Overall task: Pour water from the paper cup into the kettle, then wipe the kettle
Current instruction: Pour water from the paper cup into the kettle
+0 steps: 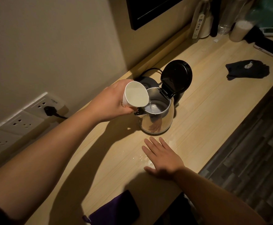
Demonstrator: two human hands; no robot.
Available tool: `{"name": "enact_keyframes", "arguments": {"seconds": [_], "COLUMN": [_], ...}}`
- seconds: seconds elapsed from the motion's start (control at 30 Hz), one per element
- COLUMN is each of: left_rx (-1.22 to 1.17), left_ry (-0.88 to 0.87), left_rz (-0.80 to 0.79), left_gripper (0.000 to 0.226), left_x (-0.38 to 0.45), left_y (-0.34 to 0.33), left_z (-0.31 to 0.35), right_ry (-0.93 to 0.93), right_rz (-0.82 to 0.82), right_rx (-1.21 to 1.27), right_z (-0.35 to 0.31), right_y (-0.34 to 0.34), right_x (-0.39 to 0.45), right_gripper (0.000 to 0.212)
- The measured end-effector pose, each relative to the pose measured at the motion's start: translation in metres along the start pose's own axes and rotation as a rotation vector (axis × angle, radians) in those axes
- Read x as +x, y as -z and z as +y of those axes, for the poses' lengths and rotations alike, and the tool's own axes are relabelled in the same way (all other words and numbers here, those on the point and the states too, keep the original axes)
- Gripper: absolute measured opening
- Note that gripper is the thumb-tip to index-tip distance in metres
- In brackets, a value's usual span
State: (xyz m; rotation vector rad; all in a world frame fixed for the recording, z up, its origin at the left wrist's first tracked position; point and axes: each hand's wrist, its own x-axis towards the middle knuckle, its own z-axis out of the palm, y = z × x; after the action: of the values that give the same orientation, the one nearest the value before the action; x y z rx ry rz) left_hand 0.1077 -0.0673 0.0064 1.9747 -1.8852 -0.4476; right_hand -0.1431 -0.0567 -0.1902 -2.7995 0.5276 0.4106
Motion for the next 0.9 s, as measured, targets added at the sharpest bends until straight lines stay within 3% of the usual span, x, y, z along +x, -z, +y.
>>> {"name": "enact_keyframes", "arguments": {"seconds": [0.9], "left_rx": [0.065], "left_ry": [-0.011], "left_rz": [-0.041], "left_gripper": [0.081], "left_x": [0.0048], "left_y": [0.0056], "left_z": [0.0027], "right_ry": [0.009], "right_rz": [0.027], "right_rx": [0.001], "right_z": [0.0004], "right_y": [-0.0038], "right_x": [0.0003], "right_gripper": [0.086]}}
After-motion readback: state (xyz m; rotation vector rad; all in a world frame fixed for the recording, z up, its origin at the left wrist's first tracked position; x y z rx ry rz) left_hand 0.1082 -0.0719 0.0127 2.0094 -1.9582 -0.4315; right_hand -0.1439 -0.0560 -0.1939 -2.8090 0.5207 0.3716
